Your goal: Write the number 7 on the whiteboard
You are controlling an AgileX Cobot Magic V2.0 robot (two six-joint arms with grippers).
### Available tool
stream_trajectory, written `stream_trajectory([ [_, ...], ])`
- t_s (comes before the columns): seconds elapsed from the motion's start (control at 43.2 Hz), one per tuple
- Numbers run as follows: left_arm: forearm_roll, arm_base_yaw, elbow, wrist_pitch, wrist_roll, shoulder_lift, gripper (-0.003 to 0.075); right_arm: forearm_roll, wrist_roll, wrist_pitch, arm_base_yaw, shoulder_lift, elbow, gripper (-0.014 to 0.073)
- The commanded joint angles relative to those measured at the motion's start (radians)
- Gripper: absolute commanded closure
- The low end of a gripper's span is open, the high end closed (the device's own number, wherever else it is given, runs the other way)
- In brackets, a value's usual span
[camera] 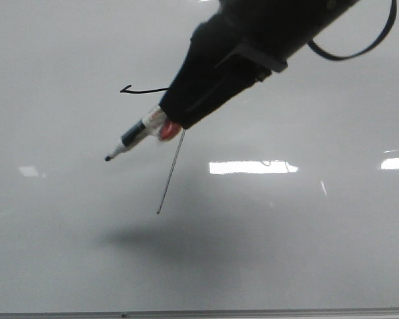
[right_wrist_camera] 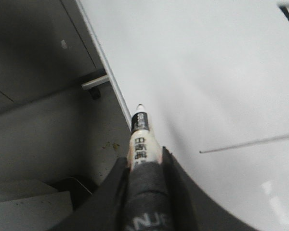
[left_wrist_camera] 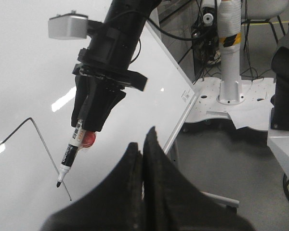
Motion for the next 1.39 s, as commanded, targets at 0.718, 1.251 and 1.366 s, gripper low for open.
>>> stream_trajectory([
  [0.718,0.076,-0.006,-0.217,0.063,-0.008,0.627,0.0391,-0.156,-0.049,0.049,0.369,-0.197,-0.026,0.0659],
  [1.251,0.057,-0.006,-0.217,0.048,-0.008,0.624,0.0741,-0.156,-0.022,0.035,0.367,-0.197,-0.026,0.0300],
  [1.366,0.040,-0.004,-0.217,0.048,-0.018,0.624,0.0741,-0.156,0.063,0.001,0.367,-0.201,-0.026,0.0052],
])
